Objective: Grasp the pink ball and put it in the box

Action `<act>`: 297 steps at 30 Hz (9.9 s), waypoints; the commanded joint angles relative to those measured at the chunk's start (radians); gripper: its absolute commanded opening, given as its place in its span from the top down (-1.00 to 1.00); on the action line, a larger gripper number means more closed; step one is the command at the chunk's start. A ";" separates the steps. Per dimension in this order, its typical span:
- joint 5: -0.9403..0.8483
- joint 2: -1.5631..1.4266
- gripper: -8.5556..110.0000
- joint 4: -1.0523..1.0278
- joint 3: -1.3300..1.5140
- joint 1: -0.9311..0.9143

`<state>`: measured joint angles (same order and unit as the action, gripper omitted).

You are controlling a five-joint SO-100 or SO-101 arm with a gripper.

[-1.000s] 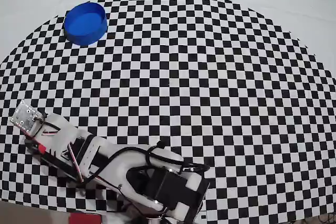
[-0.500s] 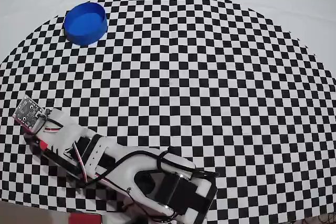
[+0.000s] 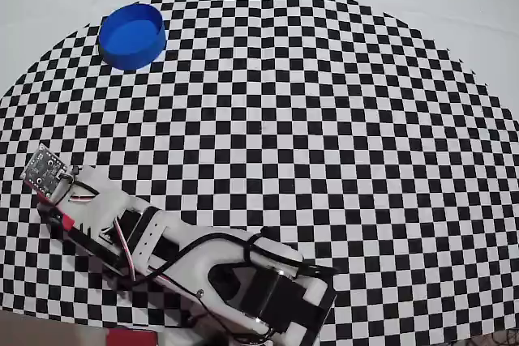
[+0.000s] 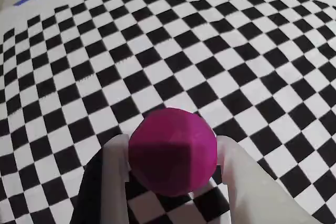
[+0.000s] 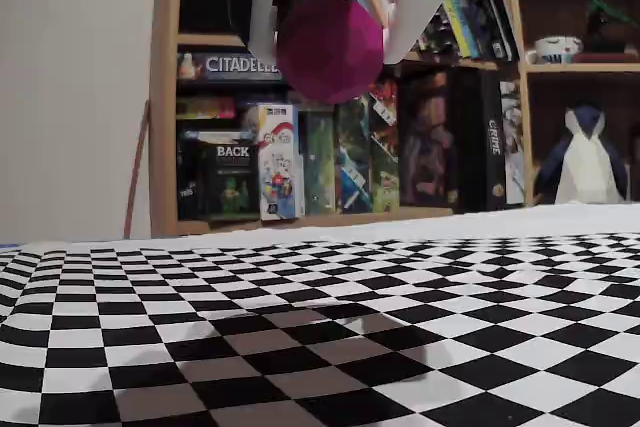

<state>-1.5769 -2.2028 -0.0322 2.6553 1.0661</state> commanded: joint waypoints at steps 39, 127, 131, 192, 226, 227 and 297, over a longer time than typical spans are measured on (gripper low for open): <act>-0.008 -0.052 0.85 0.057 -0.051 -0.265; -0.008 0.486 0.85 0.081 -0.522 -0.672; -0.008 0.537 0.85 0.081 -0.572 -0.680; -0.008 0.950 0.85 0.078 -1.009 -0.689; -0.008 1.129 0.85 0.072 -1.238 -0.695; -0.008 1.135 0.85 0.071 -1.246 -0.695; -0.008 1.378 0.85 0.049 -1.520 -0.703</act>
<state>-1.5769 -0.8130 0.0184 1.1842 0.3528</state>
